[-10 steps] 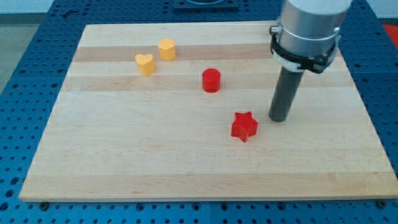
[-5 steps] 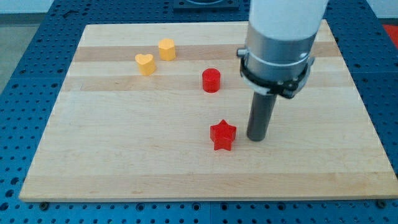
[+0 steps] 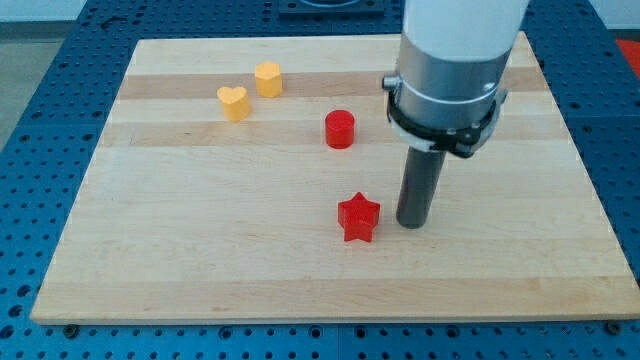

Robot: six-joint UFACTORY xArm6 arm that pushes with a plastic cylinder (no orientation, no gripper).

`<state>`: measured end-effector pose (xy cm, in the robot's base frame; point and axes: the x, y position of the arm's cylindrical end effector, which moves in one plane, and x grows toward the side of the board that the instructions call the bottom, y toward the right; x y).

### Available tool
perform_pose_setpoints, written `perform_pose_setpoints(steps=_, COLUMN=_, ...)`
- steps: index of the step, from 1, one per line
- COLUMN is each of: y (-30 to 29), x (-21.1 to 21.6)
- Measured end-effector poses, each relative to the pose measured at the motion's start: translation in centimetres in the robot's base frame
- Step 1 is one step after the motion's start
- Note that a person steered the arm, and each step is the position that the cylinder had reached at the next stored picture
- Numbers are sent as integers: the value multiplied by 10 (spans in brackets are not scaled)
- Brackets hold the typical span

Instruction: Slide the red star towards bottom center

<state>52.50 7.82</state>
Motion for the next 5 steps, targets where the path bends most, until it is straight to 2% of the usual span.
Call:
perform_pose_setpoints(steps=1, y=5, x=-12)
perform_pose_setpoints(steps=2, y=10, x=-42)
perform_pose_setpoints(steps=3, y=-2, x=-46)
perform_pose_setpoints(steps=5, y=-36, x=-17)
